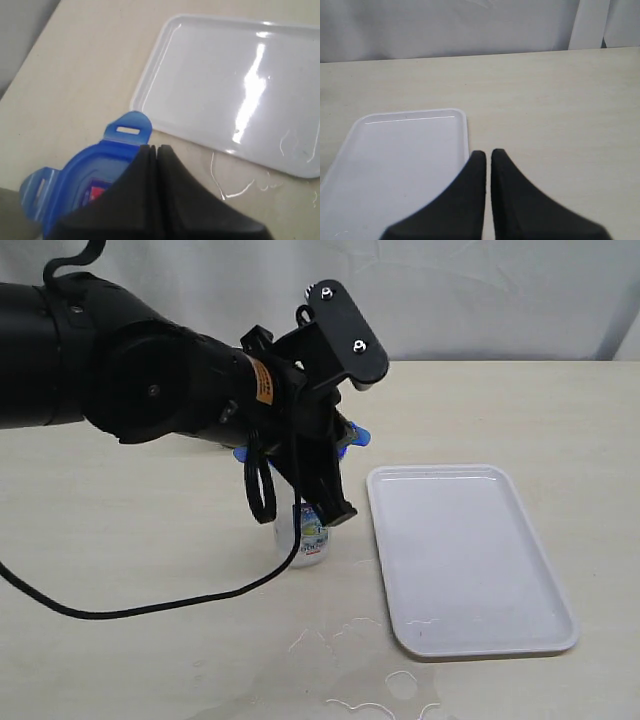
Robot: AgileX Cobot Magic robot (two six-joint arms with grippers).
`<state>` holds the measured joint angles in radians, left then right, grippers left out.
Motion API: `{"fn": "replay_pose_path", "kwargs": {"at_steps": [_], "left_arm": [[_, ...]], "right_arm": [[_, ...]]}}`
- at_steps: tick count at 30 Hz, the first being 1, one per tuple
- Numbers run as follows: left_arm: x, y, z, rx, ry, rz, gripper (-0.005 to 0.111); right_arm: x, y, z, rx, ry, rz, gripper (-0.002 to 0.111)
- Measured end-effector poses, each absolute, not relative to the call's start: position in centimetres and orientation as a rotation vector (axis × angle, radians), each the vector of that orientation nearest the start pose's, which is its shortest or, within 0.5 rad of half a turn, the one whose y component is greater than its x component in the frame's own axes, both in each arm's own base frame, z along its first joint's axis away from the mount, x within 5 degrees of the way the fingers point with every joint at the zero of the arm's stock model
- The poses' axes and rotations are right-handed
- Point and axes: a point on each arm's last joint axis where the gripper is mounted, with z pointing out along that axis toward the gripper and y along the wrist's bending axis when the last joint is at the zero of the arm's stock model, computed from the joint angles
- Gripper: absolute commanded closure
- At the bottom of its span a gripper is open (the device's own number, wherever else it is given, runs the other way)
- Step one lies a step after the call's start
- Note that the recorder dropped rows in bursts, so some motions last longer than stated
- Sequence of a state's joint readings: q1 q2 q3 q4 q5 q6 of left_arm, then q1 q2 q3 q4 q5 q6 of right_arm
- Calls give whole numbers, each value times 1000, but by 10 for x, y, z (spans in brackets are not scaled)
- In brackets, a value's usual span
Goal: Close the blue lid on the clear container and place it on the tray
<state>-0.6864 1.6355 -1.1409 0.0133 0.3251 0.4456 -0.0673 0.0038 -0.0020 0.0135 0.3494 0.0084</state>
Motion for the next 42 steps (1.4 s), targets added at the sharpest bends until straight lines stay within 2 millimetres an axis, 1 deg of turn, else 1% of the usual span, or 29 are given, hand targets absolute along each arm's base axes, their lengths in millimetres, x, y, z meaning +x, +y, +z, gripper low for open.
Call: {"fn": "replay_pose_path", "kwargs": {"at_steps": [3, 5, 8, 11, 22, 25, 26, 28, 30, 32, 34, 35, 38, 42], "left_arm": [[283, -230, 270, 1198, 1895, -126, 107], [288, -226, 270, 1171, 1897, -121, 107], [300, -215, 261, 1144, 1949, -94, 107], [309, -204, 246, 1126, 2041, -80, 107], [310, -205, 244, 1125, 2047, -83, 107], [308, -203, 251, 1122, 2043, -83, 106], [306, -202, 254, 1119, 2036, -84, 104], [301, -199, 267, 1107, 2014, -86, 94], [294, -194, 283, 1088, 1990, -90, 81], [288, -186, 298, 1066, 1977, -91, 63], [284, -178, 307, 1040, 1994, -97, 49], [283, -173, 309, 1027, 2014, -98, 46], [282, -161, 308, 1008, 2087, -102, 46], [276, -151, 297, 959, 2117, -117, 46]], "right_arm": [[53, -3, 182, 78, 1833, -28, 104], [53, -3, 182, 78, 1833, -28, 104], [53, -3, 182, 78, 1833, -28, 104], [53, -3, 182, 78, 1833, -28, 104], [53, -3, 182, 78, 1833, -28, 104], [53, -3, 182, 78, 1833, -28, 104], [53, -3, 182, 78, 1833, -28, 104], [53, -3, 182, 78, 1833, -28, 104], [53, -3, 182, 78, 1833, -28, 104], [53, -3, 182, 78, 1833, -28, 104], [53, -3, 182, 78, 1833, -28, 104], [53, -3, 182, 78, 1833, -28, 104], [53, -3, 182, 78, 1833, -28, 104], [53, -3, 182, 78, 1833, -28, 104]]}}
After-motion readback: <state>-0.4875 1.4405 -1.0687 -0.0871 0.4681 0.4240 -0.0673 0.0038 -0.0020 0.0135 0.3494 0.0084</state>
